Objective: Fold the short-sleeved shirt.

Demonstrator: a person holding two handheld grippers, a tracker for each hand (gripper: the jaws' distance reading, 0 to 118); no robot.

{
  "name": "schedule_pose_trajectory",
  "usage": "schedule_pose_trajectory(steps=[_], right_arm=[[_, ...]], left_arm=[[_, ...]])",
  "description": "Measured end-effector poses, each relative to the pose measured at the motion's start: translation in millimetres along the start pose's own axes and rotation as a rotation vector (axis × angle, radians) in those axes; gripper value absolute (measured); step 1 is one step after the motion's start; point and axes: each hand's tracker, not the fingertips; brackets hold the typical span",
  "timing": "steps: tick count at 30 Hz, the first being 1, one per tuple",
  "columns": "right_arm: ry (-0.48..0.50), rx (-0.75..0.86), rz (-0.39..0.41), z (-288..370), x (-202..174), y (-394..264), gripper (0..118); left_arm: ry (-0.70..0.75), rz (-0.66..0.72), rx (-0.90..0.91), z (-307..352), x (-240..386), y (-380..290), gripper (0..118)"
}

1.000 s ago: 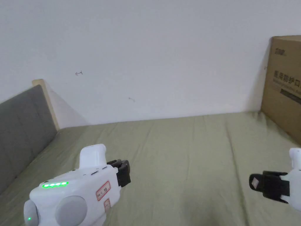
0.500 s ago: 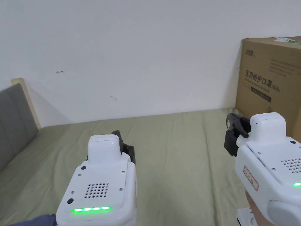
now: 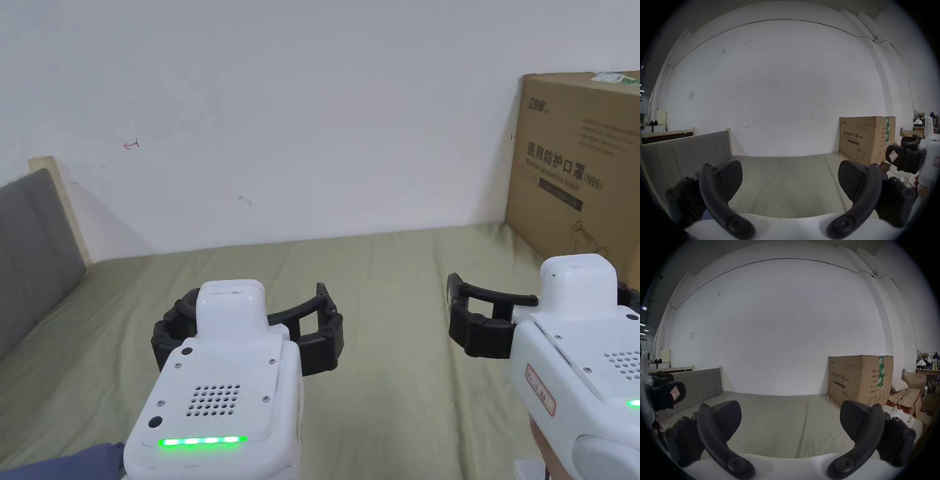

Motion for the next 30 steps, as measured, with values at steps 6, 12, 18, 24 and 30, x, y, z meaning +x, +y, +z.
schedule_pose_trajectory(steps=[6,12,18,24,30], right_arm=[[0.017,-0.012,0.040,1,-9,-3,118],[0.022,-0.028,0.021,3,-10,-1,118],[0.010,-0.050,-0.012,2,-9,-4,118],[-0.001,-0.054,-0.020,1,-8,-3,118],[-0.003,-0.053,-0.012,1,-9,-3,118]], left_arm=[[0.011,0.020,0.001,1,-2,-1,117],[0.044,0.050,-0.048,-4,-8,1,117],[0.101,0.029,-0.083,-8,-11,-1,117],[0.073,0.077,-0.104,-9,-16,1,117],[0.065,0.084,-0.113,-8,-18,0,117]])
